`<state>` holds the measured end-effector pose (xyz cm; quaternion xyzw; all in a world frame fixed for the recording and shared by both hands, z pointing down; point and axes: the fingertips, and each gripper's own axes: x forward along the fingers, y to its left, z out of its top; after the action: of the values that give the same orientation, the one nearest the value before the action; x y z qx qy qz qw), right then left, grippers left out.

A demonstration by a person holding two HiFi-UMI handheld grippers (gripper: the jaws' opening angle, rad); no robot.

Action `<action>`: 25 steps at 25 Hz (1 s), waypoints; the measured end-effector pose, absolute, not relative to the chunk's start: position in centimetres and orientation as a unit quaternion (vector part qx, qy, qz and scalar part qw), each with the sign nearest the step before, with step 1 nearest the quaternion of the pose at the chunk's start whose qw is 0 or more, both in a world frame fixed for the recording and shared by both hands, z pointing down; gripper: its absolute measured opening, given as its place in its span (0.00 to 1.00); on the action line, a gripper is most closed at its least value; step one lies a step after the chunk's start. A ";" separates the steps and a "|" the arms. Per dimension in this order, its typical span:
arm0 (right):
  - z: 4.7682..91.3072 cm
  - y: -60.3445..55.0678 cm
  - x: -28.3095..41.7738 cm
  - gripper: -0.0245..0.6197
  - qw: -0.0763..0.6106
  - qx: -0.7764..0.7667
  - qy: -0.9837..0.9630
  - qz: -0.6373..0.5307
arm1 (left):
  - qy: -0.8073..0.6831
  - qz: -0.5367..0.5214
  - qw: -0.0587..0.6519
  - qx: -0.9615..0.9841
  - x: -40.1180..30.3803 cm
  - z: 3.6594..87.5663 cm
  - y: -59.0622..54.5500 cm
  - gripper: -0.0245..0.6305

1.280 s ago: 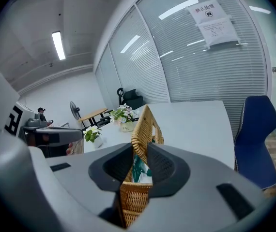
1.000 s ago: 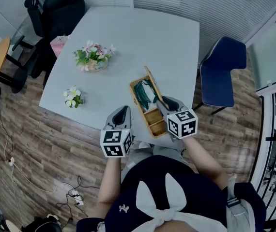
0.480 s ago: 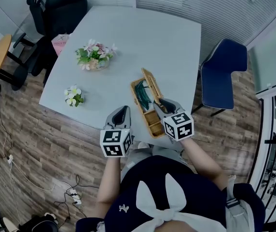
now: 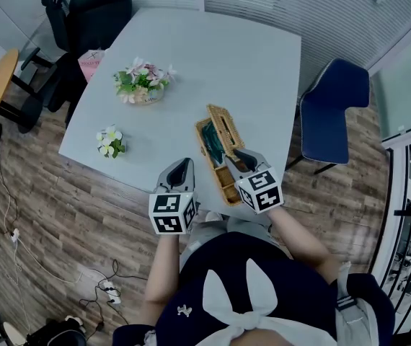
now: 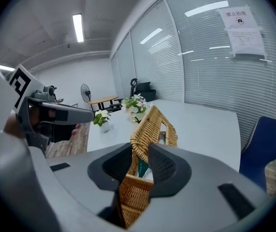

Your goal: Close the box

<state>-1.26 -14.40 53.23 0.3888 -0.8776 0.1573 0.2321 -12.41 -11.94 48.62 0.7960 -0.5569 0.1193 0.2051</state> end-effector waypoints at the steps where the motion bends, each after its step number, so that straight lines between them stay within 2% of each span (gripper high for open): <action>1: 53.3 -14.4 -1.3 0.20 0.235 0.387 -0.878 0.155 | -0.557 0.119 0.205 0.796 -12.4 48.6 -11.9 0.07; 25: 55.4 -13.2 -3.4 0.22 0.303 0.353 -0.878 0.113 | -0.573 0.116 0.212 0.783 -13.9 48.8 -11.5 0.07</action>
<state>-3.43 -13.25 55.36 0.3527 -0.8780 0.1134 0.3031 -13.94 -11.46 48.79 0.7829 -0.5733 0.1157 0.2121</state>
